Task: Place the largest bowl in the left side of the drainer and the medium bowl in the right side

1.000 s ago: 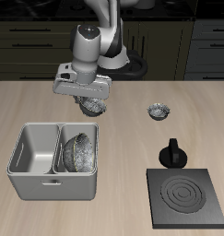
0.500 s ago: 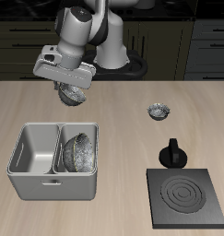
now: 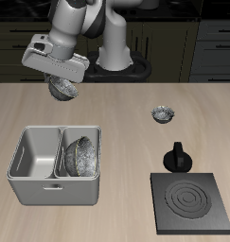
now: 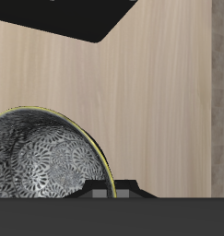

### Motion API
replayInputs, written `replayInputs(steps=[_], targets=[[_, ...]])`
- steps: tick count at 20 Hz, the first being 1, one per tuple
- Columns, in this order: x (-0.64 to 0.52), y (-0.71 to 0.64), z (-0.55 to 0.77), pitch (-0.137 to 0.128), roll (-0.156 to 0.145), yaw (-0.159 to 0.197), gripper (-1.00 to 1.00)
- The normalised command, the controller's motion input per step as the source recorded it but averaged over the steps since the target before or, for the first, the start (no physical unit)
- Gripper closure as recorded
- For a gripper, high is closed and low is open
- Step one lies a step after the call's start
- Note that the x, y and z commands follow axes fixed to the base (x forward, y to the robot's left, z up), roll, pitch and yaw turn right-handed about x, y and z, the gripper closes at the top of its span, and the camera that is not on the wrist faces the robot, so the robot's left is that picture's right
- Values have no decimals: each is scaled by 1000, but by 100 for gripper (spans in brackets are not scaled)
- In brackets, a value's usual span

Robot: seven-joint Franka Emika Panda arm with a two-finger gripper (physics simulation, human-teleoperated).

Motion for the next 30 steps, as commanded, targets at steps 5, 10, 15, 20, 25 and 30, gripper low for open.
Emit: replayInputs(steps=[5,10,15,20,25,30], targets=[[503,-133,380,12,85,-37,100],[483,-108,326,62,118,-54,100],[375,33,385,-2,94,-20,100],[295,-75,311,-28,-43,11,100],[242,-64,137,10,-10,5,100],[348,-125,109,7,-12,33,100]])
